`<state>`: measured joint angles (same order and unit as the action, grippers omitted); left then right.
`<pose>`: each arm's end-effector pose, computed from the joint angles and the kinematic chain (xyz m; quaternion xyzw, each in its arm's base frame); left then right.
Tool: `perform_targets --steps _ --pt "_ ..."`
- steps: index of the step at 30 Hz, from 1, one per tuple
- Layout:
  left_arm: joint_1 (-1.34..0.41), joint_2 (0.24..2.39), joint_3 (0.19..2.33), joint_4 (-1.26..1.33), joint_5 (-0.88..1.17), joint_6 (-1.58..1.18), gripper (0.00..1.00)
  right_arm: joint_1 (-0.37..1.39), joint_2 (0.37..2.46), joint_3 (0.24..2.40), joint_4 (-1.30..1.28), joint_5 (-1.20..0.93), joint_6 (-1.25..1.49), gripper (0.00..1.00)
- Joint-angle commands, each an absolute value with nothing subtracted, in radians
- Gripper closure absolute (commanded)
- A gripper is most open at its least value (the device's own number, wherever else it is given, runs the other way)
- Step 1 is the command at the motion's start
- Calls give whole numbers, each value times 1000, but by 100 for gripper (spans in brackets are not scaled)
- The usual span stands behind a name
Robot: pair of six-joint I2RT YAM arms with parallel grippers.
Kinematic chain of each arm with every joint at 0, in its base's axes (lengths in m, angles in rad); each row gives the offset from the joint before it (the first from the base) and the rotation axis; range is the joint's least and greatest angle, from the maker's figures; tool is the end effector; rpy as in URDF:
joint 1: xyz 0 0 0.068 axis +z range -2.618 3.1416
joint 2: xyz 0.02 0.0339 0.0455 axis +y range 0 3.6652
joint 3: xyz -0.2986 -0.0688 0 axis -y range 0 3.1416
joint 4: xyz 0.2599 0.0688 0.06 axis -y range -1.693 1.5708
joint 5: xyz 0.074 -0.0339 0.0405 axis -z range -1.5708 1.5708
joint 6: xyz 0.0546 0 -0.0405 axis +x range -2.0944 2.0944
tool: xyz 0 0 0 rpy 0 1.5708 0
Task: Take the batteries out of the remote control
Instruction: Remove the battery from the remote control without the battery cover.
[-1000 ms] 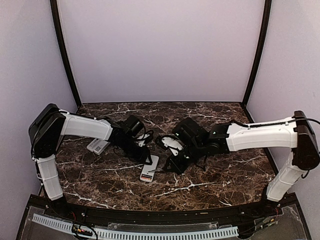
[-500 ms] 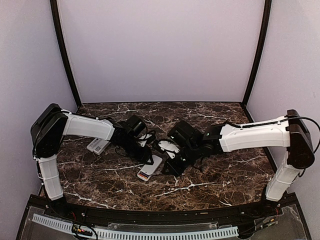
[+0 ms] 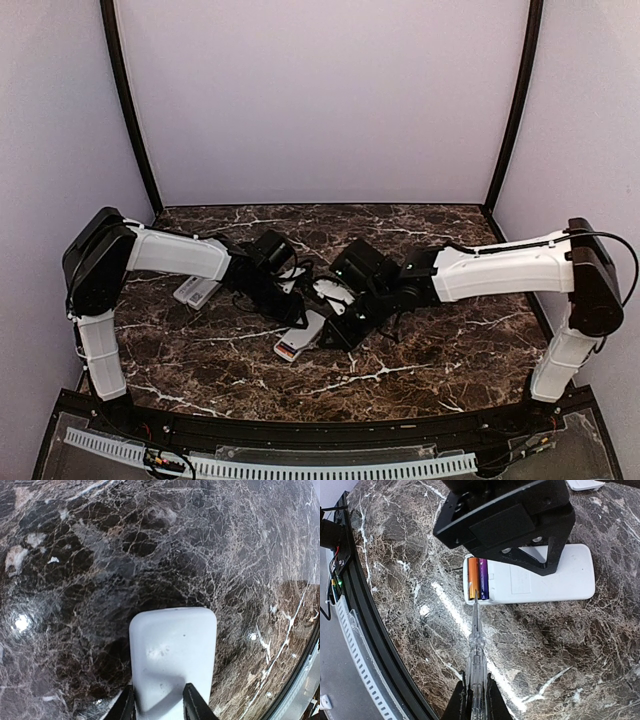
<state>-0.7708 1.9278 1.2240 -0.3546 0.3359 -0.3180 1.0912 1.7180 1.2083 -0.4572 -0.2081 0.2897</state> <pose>0.2908 -0.3075 0.1614 0.2554 0.9199 -0.2677 0.1300 0.1710 0.3532 0.2296 -0.3989 0.8623 0.2648 0.1649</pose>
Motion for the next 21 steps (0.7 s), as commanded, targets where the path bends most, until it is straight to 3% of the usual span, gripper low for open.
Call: perform_targets --steps 1,13,21 --pt "-795 1947 1226 -402 353 -304 69 1101 1747 1238 -455 -223 314 100" --pt "-795 1947 1221 -407 347 -318 70 1100 1813 1305 -559 -163 382 100" --pt "-795 1944 1211 -414 349 -334 71 1066 1850 1248 -499 -271 479 100"
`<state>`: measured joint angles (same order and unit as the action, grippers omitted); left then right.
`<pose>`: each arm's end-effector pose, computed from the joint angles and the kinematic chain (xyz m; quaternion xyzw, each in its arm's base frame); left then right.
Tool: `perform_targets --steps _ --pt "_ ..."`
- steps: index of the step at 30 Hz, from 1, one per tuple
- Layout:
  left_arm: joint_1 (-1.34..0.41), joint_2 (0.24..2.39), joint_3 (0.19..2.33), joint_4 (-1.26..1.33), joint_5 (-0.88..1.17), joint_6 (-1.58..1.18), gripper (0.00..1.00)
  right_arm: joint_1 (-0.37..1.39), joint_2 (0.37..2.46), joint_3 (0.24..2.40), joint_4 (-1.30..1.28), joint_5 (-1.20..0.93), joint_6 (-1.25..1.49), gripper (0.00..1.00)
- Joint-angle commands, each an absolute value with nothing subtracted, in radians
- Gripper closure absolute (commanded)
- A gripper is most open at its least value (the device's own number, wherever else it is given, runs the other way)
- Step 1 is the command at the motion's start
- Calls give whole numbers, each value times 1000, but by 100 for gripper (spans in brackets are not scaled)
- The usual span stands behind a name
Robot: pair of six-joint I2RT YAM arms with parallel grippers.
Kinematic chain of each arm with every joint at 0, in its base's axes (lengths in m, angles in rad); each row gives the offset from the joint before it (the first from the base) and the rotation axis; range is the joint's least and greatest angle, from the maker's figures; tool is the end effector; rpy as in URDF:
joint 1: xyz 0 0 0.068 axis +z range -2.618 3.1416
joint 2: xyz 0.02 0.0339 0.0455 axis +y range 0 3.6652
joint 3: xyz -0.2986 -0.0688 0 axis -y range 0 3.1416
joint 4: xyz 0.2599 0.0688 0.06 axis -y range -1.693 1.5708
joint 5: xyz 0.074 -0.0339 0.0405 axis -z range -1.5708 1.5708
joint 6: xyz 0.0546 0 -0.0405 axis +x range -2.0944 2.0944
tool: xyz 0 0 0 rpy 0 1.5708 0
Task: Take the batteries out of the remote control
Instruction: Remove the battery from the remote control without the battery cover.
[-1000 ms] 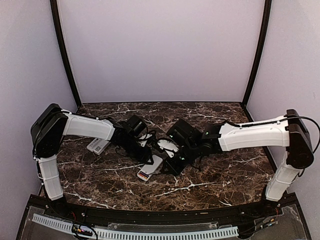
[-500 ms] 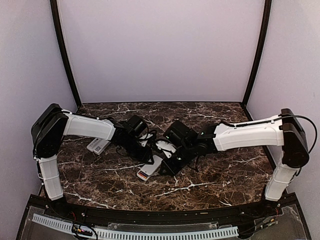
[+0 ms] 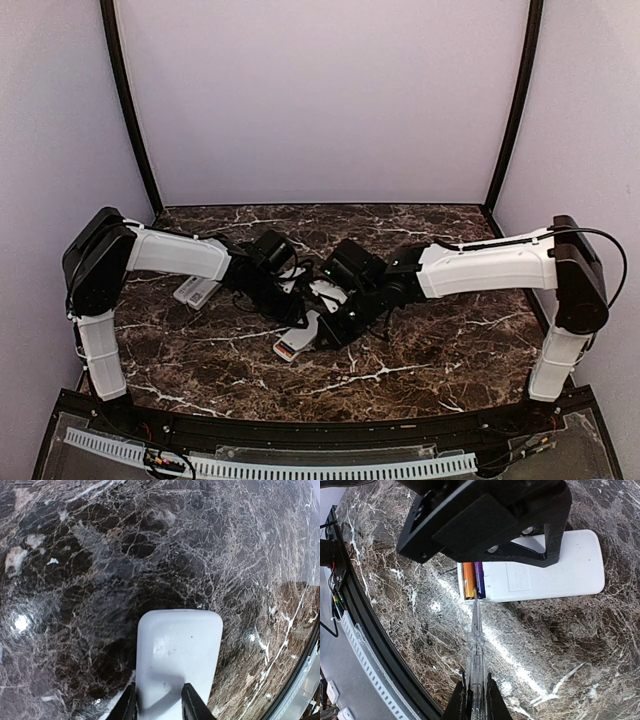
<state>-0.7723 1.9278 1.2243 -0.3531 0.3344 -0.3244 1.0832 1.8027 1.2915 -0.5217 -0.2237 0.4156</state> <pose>0.2906 -0.3081 0.1616 0.2530 0.9204 -0.2681 0.1301 0.1813 0.3678 0.2200 -0.3419 0.8954 0.2587 0.1200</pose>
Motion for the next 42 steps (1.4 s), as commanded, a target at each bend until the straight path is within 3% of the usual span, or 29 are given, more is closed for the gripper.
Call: perform_targets --steps 1,24,42 --pt "-795 1941 1207 -413 353 -338 71 1060 1851 1238 -481 -287 490 100" --pt "-795 1911 1178 -394 370 -358 71 905 1852 1052 -60 -731 702 100" --pt "-795 1913 1175 -393 375 -363 71 884 1806 977 191 -812 859 100"
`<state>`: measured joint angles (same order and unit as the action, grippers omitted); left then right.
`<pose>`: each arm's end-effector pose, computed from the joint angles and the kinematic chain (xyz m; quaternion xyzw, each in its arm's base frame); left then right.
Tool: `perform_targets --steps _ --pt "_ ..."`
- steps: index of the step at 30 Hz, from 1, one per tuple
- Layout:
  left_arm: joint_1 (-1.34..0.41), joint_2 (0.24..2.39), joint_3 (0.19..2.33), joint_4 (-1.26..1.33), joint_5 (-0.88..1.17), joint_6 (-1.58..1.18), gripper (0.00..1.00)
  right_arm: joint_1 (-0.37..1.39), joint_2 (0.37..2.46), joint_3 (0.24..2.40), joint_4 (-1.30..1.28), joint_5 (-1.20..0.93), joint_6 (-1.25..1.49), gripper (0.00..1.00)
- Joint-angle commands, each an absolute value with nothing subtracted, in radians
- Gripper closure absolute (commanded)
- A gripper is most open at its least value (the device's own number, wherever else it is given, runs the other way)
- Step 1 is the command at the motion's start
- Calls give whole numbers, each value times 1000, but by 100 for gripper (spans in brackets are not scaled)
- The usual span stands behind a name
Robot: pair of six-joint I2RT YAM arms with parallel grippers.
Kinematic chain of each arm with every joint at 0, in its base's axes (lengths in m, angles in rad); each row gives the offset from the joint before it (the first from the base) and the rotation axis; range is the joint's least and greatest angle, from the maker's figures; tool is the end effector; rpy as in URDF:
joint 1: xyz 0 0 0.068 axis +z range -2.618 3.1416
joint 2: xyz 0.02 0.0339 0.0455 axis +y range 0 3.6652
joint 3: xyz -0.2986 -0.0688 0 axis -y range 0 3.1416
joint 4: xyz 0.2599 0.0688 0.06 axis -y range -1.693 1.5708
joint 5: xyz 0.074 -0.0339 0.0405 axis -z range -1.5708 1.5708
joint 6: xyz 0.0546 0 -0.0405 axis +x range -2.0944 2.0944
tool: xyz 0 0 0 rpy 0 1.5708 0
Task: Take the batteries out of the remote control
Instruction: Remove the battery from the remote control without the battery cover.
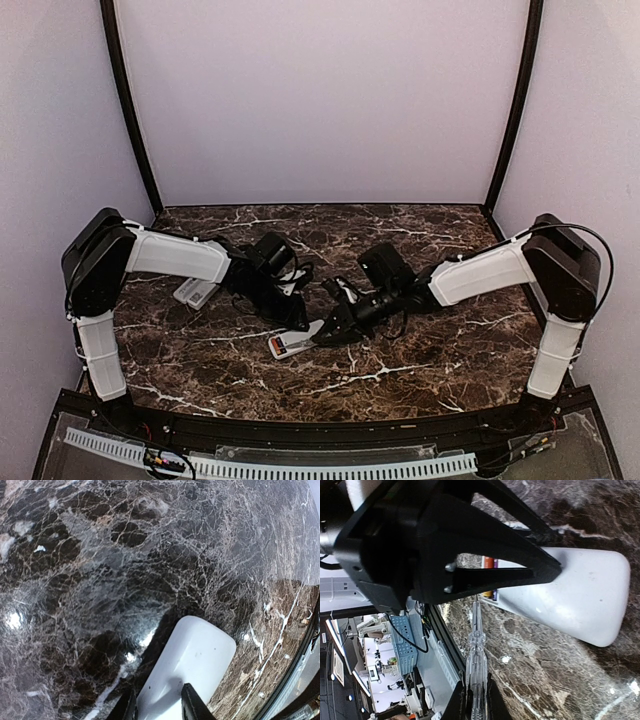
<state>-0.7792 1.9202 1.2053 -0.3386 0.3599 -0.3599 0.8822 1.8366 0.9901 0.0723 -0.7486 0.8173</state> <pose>0.2851 -0.3086 0.1603 0.2427 0.9208 -0.2814 0.1186 0.2236 0.3302 0.1670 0.1696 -0.8529 -0.4936 0.0148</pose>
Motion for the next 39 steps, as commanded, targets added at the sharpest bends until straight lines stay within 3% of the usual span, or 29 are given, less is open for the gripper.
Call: perform_targets --steps 1,6,16,39 --pt "-795 1913 1175 -394 378 -364 71 884 1801 970 209 -813 872 100" --pt "-796 1912 1175 -390 382 -365 71 884 1793 955 241 -801 901 100" --pt "-795 1884 1175 -372 375 -362 71 884 1730 1041 -145 -604 714 100" --pt "-796 1884 1175 -371 376 -362 71 949 1832 1190 -299 -569 658 100"
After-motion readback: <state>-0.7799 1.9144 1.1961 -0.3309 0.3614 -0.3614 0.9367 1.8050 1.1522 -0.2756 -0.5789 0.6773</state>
